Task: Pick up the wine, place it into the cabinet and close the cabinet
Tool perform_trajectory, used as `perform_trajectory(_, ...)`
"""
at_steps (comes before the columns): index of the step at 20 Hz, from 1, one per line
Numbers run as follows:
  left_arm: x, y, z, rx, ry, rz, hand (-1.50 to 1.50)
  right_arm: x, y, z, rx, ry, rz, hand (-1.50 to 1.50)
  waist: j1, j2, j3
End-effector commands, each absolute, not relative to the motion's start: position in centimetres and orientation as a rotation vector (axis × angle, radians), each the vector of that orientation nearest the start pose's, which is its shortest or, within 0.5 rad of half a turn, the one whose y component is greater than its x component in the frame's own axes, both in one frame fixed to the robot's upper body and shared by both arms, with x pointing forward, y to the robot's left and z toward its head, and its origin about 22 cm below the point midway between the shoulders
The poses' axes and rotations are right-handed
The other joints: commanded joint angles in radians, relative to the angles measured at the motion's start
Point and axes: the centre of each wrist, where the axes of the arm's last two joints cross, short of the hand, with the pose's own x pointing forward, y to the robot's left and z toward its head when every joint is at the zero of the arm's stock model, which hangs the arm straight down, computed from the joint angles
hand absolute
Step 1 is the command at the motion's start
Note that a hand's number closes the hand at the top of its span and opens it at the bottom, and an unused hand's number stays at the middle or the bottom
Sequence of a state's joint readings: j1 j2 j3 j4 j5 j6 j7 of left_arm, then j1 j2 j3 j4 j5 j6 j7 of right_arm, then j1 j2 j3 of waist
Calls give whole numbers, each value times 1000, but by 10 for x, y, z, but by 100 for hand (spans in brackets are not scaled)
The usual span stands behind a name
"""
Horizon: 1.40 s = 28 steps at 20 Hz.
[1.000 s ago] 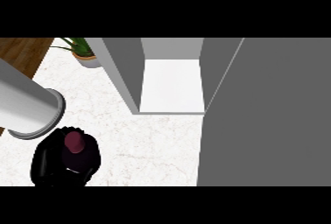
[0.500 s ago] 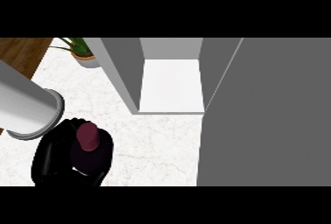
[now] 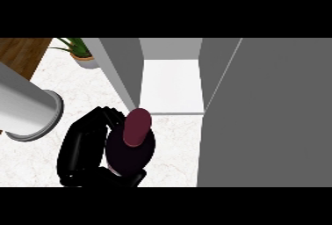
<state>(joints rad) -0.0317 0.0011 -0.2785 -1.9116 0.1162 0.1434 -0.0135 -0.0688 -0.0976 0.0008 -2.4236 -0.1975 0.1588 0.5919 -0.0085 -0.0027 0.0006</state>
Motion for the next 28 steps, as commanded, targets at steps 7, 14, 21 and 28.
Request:
perform_trajectory(7, 242, 85, 116, -313, -1896, 43, 150, 149, -236, 207, 268, -1922, 282, -150, -7, 2, 0)
perform_trajectory(14, 270, 69, 120, -230, -1925, 59, 150, 127, -228, 206, 264, -1922, 277, -150, -12, 2, -1)
perform_trajectory(21, 267, 52, 129, -183, -1919, 36, 150, 142, -234, 218, 254, -1911, 304, -150, 0, 1, -1)
perform_trajectory(28, 293, 41, 125, -170, -1933, 62, 150, 136, -234, 207, 256, -1918, 312, -150, -10, 2, 0)
